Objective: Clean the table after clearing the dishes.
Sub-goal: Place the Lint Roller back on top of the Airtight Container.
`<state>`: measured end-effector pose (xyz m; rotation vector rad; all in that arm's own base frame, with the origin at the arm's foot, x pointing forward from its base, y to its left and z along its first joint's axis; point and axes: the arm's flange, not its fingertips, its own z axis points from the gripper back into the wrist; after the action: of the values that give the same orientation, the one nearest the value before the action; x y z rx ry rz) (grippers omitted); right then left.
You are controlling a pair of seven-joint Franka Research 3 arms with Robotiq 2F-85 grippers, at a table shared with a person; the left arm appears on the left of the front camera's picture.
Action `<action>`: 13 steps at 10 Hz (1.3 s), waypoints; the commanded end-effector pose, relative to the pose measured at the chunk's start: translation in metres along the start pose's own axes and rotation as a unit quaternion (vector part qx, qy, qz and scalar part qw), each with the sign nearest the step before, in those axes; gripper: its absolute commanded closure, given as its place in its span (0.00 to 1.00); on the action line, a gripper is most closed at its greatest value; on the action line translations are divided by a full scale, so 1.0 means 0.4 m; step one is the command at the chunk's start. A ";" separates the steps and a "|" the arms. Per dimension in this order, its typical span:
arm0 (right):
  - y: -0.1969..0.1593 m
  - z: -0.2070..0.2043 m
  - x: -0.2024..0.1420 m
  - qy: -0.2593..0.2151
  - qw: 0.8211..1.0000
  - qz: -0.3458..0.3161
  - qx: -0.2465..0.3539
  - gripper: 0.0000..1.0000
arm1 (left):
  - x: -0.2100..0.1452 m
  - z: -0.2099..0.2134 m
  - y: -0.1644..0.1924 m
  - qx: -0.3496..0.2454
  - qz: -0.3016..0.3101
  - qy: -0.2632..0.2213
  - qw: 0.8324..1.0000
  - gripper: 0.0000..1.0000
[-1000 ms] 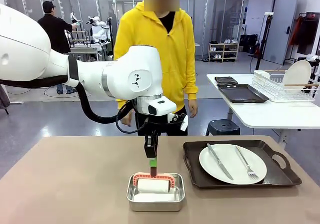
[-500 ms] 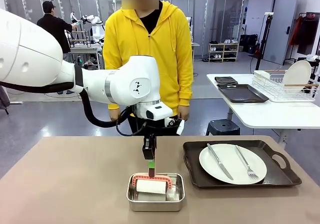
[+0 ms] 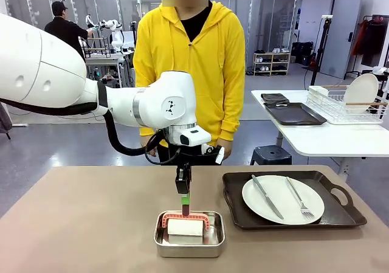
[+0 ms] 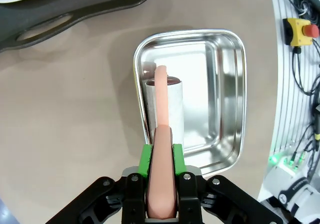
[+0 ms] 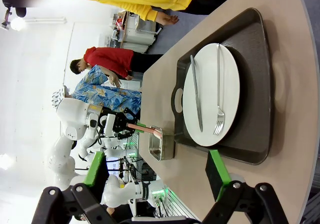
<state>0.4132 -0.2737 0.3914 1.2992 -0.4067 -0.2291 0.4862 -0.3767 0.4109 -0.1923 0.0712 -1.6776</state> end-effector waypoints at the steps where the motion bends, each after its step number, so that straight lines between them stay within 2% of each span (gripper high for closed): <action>1: 0.009 0.003 -0.003 0.001 1.000 0.003 0.003 0.00 | -0.005 -0.024 0.057 0.015 0.017 0.010 1.000 0.79; 6: 0.009 0.003 -0.003 0.001 1.000 0.003 0.003 0.00 | -0.029 -0.054 0.115 -0.046 0.009 0.014 0.999 0.79; 13: 0.009 0.003 -0.003 0.001 1.000 0.003 0.003 0.00 | -0.038 -0.040 0.133 -0.054 0.035 0.006 0.998 0.79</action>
<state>0.4132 -0.2737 0.3913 1.2993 -0.4067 -0.2291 0.5245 -0.3765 0.3996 -0.2998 0.1987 -1.6200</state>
